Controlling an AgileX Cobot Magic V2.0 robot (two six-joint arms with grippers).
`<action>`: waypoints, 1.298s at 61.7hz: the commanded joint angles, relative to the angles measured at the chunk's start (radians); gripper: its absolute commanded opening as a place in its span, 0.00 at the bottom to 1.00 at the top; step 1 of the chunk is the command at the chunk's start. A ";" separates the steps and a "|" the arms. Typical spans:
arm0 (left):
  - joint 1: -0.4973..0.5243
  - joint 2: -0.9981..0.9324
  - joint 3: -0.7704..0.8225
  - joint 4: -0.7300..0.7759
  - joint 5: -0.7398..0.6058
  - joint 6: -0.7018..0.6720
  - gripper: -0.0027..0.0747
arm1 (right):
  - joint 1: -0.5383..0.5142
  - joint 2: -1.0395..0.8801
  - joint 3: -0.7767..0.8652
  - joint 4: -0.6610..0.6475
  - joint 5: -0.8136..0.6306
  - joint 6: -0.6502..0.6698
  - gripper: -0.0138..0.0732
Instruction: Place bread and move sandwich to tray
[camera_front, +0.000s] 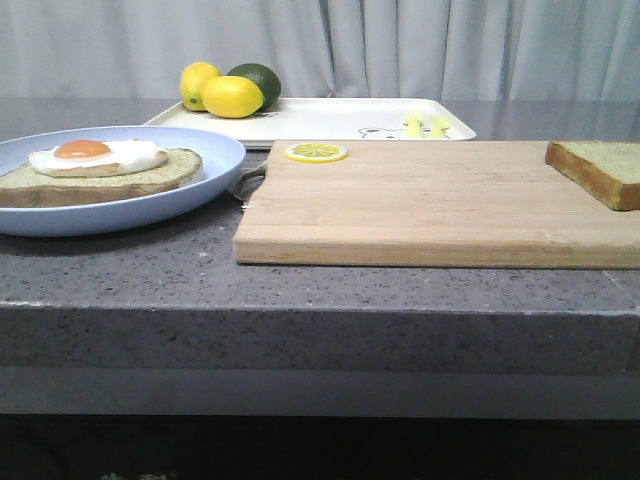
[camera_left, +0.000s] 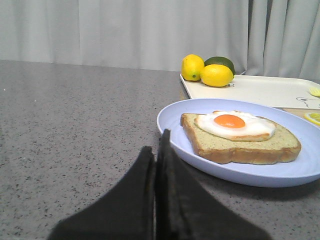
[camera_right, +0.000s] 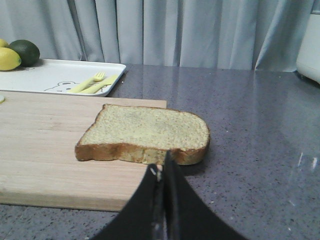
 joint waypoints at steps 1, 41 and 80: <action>0.001 -0.020 0.007 -0.001 -0.084 -0.007 0.01 | -0.003 -0.024 -0.005 -0.001 -0.086 -0.004 0.02; 0.001 -0.020 0.007 -0.001 -0.105 -0.007 0.01 | -0.001 -0.024 -0.005 -0.002 -0.118 -0.004 0.02; 0.001 0.188 -0.535 -0.004 0.275 -0.007 0.01 | -0.001 0.138 -0.500 -0.083 0.269 -0.004 0.02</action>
